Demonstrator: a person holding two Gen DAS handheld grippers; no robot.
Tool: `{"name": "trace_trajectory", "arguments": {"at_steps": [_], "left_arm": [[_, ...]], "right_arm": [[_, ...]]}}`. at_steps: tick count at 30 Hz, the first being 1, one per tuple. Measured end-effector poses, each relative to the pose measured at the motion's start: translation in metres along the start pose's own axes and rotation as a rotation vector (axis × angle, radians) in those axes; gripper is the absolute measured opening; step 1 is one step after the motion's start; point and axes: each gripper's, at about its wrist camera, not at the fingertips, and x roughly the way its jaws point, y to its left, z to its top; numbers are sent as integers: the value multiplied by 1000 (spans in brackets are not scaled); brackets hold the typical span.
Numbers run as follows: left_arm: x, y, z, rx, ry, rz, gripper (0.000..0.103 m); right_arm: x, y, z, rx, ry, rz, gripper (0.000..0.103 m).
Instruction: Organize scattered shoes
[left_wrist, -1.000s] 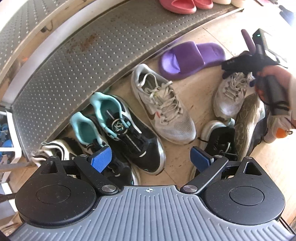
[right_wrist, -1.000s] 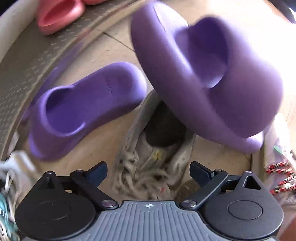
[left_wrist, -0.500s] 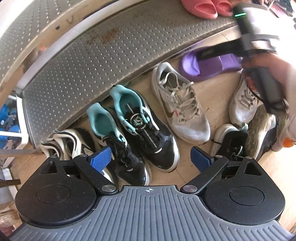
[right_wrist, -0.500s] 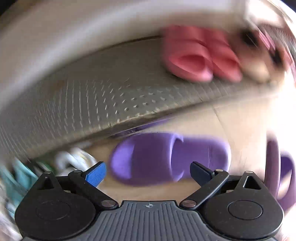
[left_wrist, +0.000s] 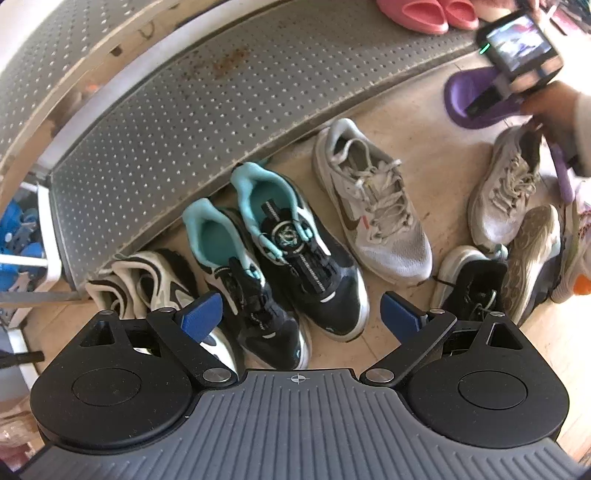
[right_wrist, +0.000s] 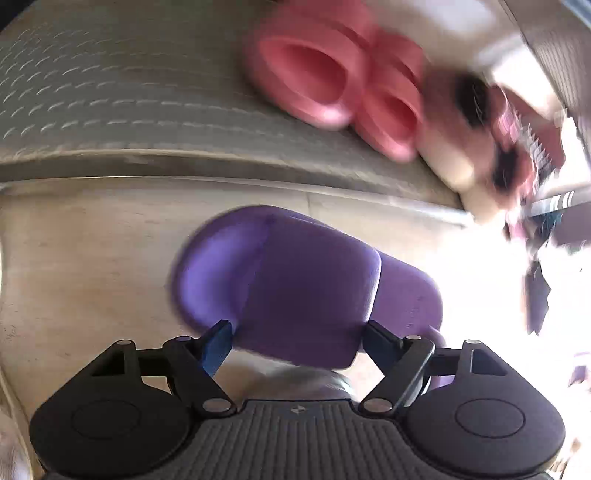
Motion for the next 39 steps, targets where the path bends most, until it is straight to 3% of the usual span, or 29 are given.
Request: {"name": "trace_trajectory", "arguments": {"at_steps": [3, 4, 8, 10, 12, 14, 16, 18, 22, 24, 25, 30, 32, 34, 36, 39], "left_arm": [[-3, -27, 1, 100, -68, -27, 96], [-2, -38, 1, 133, -93, -42, 96], [5, -91, 4, 240, -174, -110, 98], [20, -129, 15, 259, -183, -156, 98], [33, -160, 26, 276, -193, -176, 98], [47, -187, 40, 294, -205, -158, 98], [72, -230, 62, 341, -226, -128, 98], [99, -268, 82, 387, -203, -126, 98], [138, -299, 113, 351, -121, -133, 98], [146, -304, 120, 341, -101, -134, 98], [156, -310, 127, 333, -82, -133, 102], [194, -327, 150, 335, -28, -66, 101], [200, -327, 151, 354, -3, -47, 95], [216, -330, 152, 417, 74, -13, 94], [216, -323, 152, 387, 94, -63, 84], [210, -315, 152, 334, 94, -50, 82]], "right_arm": [[-42, -50, 0, 108, -15, 171, 87], [-57, -63, 0, 152, -6, 196, 94], [-137, -120, -21, 322, 37, 360, 100], [-171, -144, -35, 384, -20, 453, 101], [-180, -162, -51, 437, -103, 509, 101], [-173, -178, -58, 565, -67, 550, 96], [-164, -197, -58, 706, 4, 667, 95], [-167, -214, -55, 729, -33, 795, 93], [-193, -237, -52, 736, -176, 748, 98], [-199, -244, -52, 729, -212, 768, 99], [-200, -245, -53, 739, -205, 792, 99], [-199, -250, -57, 811, -156, 933, 99], [-203, -249, -57, 814, -159, 944, 99], [-209, -247, -57, 817, -166, 947, 100], [-213, -246, -58, 827, -163, 953, 100], [-213, -243, -57, 834, -140, 970, 100]]}}
